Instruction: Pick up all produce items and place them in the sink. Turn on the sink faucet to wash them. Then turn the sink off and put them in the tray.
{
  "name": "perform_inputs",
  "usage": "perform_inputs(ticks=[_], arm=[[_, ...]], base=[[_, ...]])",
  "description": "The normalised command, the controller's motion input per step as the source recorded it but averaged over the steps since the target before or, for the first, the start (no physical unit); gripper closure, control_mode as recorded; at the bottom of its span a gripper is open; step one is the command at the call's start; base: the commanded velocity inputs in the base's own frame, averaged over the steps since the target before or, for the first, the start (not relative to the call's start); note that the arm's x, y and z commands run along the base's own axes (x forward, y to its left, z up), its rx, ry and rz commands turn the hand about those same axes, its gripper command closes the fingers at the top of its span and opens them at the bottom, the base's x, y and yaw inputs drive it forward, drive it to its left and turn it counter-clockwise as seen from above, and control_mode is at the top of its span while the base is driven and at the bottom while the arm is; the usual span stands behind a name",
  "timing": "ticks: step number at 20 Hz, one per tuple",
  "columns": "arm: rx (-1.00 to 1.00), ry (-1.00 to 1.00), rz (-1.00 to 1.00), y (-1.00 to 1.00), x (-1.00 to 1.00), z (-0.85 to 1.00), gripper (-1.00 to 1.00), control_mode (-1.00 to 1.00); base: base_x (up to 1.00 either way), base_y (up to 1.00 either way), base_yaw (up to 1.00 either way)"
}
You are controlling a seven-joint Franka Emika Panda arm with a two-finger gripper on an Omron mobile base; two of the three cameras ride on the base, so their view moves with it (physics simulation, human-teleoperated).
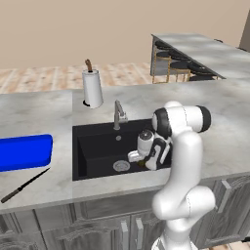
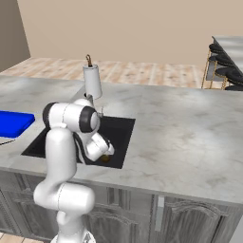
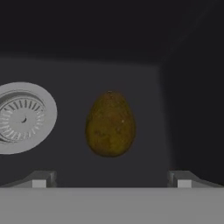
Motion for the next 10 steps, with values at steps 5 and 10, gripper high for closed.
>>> perform_inputs(ticks=[5,10], arm=[[0.00,0.00,0.00,0.00,0.18,-0.16,-1.00,-1.00],[0.00,0.00,0.00,-0.01,0.13,-0.14,-1.00,-1.00]], base=[[0.00,0.00,0.00],[0.00,0.00,0.00]])
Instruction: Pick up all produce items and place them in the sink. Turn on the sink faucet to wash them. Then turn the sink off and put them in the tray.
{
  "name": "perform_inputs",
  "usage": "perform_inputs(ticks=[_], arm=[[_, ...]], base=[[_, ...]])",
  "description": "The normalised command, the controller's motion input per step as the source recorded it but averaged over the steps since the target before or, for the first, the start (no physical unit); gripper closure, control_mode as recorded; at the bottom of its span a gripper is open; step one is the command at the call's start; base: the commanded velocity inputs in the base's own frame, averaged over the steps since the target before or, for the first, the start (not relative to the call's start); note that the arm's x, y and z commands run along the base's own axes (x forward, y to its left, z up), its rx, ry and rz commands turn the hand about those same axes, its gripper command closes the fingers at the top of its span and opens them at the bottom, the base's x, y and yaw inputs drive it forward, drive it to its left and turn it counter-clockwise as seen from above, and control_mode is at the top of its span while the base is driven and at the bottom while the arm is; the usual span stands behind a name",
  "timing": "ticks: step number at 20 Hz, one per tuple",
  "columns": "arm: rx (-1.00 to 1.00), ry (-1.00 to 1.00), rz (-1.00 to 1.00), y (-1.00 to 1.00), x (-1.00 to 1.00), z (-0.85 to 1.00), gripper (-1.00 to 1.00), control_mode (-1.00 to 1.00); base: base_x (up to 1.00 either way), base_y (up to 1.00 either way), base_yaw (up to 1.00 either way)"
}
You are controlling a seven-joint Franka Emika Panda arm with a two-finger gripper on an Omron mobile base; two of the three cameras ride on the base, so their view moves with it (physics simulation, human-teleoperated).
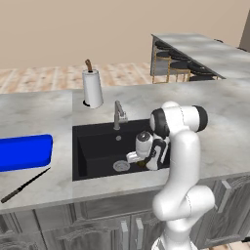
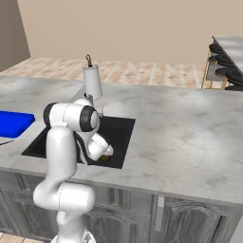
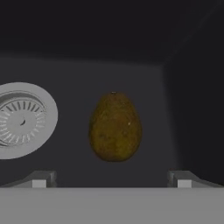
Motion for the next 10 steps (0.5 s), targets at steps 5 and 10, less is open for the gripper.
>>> perform_inputs(ticks=[5,10], arm=[[0.00,0.00,0.00,-0.10,0.06,-0.11,-1.00,-1.00],[-0.01,0.00,0.00,-0.13,0.05,-0.01,-1.00,-1.00]], base=[[0.00,0.00,0.00],[0.00,0.00,0.00]])
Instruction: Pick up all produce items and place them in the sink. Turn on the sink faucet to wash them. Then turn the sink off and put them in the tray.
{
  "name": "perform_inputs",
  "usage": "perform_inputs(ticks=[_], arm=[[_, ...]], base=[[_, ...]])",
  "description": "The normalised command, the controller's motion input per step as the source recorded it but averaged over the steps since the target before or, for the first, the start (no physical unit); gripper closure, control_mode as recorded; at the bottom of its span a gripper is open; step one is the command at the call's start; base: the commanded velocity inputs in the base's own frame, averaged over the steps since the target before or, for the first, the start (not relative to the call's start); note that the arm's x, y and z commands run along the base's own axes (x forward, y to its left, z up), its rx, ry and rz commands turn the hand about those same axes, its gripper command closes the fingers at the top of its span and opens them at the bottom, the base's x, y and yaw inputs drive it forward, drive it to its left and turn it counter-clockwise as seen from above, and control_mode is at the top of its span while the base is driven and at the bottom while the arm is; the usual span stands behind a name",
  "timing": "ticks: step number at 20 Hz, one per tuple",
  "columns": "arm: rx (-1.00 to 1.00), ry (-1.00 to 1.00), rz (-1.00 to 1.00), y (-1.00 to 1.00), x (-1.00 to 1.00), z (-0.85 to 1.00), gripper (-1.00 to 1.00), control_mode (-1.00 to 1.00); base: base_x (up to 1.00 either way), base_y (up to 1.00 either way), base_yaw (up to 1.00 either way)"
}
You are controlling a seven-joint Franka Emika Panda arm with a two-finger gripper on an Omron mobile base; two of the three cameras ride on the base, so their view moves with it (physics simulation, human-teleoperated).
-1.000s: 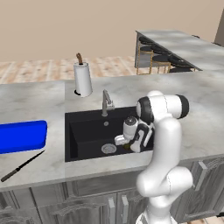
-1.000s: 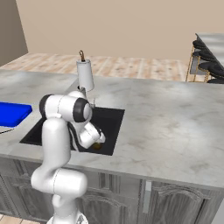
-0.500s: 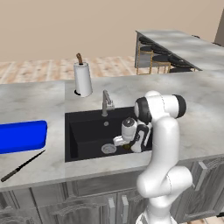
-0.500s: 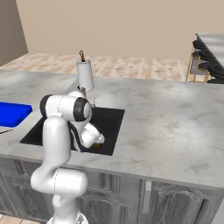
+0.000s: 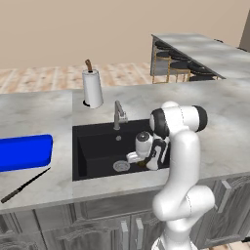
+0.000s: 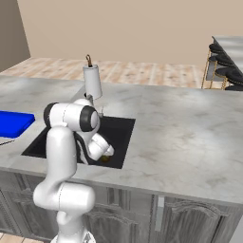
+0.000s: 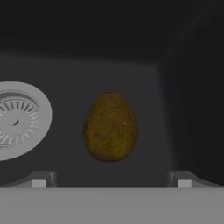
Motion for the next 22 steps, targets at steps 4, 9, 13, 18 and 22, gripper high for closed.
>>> perform_inputs(ticks=[4,9,13,18,22], arm=[[-0.01,0.00,0.00,-0.22,0.02,0.00,-1.00,-1.00],[-0.01,0.00,0.00,-0.05,0.16,-0.11,-1.00,-1.00],[0.00,0.00,0.00,0.00,0.24,-0.18,-1.00,-1.00],[0.00,0.03,0.00,0.00,0.29,-0.11,-1.00,-1.00],[0.00,0.18,0.00,0.00,0.33,0.00,-1.00,-1.00]], base=[[0.00,0.00,0.00],[0.00,0.00,0.00],[0.00,0.00,0.00],[0.00,0.00,0.00],[0.00,0.00,0.00]])
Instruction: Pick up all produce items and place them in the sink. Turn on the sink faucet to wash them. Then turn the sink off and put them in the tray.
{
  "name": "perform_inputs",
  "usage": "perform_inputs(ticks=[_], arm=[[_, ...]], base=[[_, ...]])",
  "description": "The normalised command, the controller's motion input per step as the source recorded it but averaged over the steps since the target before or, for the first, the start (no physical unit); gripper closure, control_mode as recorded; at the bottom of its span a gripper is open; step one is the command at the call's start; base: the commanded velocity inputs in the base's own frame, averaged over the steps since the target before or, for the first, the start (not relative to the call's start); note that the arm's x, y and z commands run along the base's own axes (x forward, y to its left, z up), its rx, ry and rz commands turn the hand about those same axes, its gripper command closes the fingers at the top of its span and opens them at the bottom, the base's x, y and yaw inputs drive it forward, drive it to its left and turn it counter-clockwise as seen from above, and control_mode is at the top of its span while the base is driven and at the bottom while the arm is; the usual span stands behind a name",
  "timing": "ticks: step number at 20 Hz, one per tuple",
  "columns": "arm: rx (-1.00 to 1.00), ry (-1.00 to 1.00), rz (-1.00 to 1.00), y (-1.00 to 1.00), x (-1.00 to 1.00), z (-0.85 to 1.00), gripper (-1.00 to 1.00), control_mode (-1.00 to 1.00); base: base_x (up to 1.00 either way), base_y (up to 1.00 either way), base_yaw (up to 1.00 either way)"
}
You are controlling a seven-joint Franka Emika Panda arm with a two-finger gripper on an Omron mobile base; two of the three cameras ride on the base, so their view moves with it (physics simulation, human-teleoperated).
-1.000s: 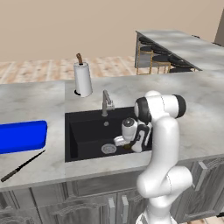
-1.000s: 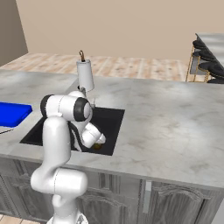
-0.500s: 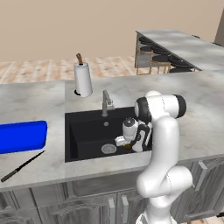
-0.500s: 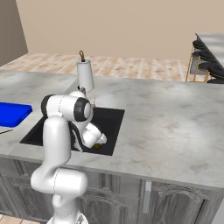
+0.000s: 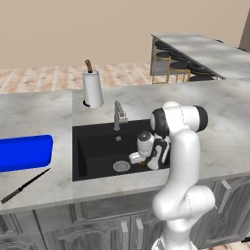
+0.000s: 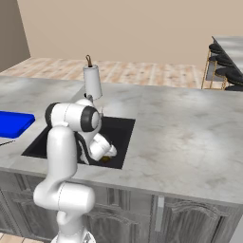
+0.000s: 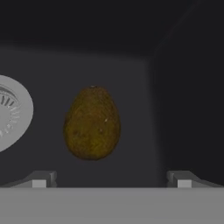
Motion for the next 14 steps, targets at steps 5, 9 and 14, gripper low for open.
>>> perform_inputs(ticks=[5,9,14], arm=[[0.02,0.27,0.00,0.00,0.27,0.13,-1.00,-1.00],[0.01,0.25,0.00,0.00,0.29,0.07,-1.00,-1.00],[0.02,0.17,0.00,0.06,0.32,0.01,-1.00,-1.00]], base=[[0.00,0.00,0.00],[0.00,0.00,0.00],[0.00,0.00,0.00]])
